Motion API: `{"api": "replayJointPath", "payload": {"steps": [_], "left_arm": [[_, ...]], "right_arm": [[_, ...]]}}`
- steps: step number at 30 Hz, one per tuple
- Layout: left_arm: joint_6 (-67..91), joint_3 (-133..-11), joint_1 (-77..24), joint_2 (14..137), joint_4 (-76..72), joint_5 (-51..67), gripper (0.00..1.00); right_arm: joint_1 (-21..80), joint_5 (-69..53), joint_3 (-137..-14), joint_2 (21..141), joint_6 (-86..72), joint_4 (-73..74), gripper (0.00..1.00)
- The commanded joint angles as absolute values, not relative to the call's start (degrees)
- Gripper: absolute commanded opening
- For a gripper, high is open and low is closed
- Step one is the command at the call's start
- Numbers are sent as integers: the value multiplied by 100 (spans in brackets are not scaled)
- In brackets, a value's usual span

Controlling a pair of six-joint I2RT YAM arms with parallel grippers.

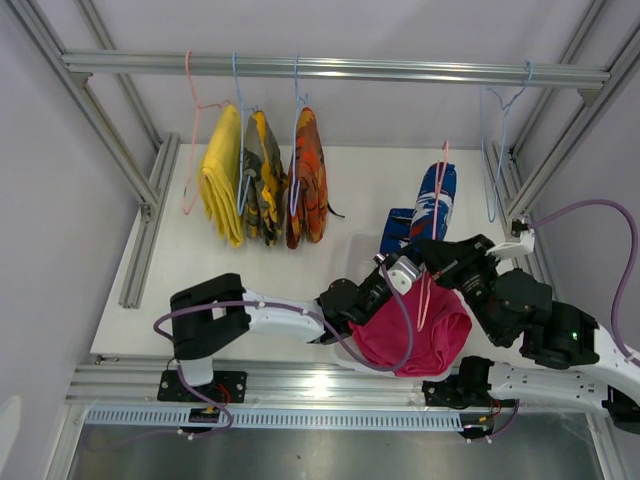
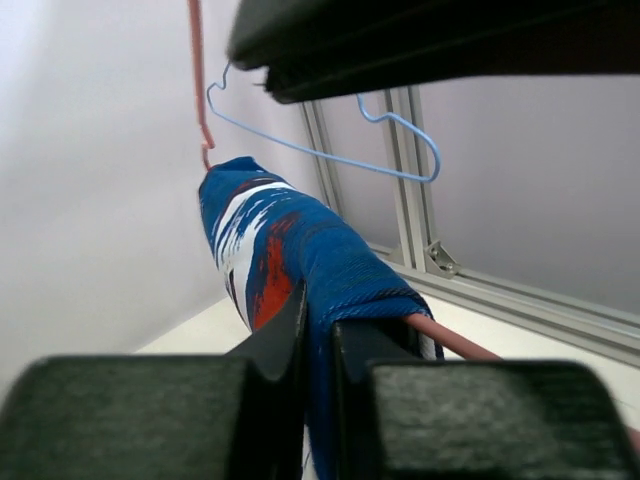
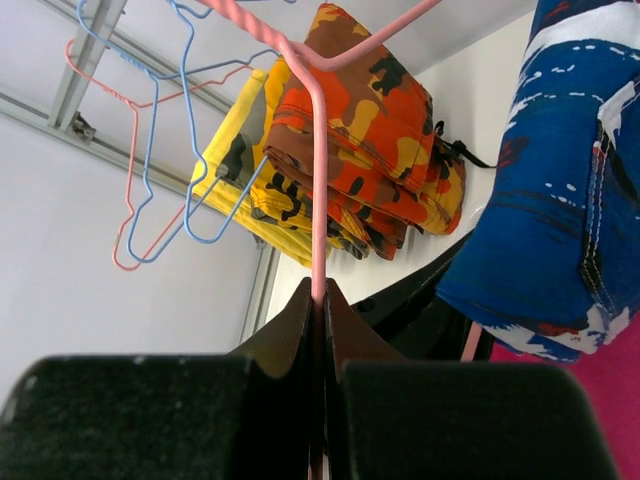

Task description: Remove the trousers from the hanger

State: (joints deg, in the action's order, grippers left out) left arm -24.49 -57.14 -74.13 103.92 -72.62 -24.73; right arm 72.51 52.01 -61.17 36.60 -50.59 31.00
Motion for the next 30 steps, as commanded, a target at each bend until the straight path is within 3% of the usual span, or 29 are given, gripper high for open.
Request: {"api": "replayJointPath", "payload": {"steps": [1,2,15,30], "left_arm": [[-2180,-6055,-7233,10476,-8059,-2522,6],[-2197,-6064,-7233,10511,-8103,-2505,1],[-1960,-6004,-7225,10302,-8104,-2426,0],[-2478,-5704,-7400,8026,-6786,-2513,1]], "right_arm": [[7260,5107,-6126,3472,-5309,2698,0],[7260,5063,-6117,3454,-5326,2698,0],[7260,4965,-5828,3147,-5528,2733,0],[7260,5475,-5309,2672,-5389,3129,0]]}}
